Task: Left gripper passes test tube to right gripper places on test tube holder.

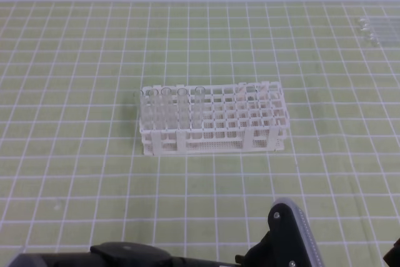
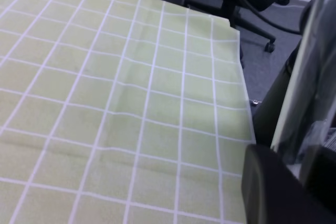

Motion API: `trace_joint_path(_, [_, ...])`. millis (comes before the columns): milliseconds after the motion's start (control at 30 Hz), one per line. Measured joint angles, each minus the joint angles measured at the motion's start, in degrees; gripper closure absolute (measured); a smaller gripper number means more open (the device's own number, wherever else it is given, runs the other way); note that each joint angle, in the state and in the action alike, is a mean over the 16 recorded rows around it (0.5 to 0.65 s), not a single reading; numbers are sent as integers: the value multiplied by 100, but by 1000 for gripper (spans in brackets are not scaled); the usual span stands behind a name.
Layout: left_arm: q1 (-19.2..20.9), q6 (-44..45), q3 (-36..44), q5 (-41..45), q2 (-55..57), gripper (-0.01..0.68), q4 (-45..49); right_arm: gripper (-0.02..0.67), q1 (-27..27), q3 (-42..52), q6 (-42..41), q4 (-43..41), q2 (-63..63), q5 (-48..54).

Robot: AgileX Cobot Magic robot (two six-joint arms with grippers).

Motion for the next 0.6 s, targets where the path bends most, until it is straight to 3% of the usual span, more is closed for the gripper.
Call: trace_joint_path(600, [-2,-27,1,72,7,601,36,547,0,0,-9,-48,1,0])
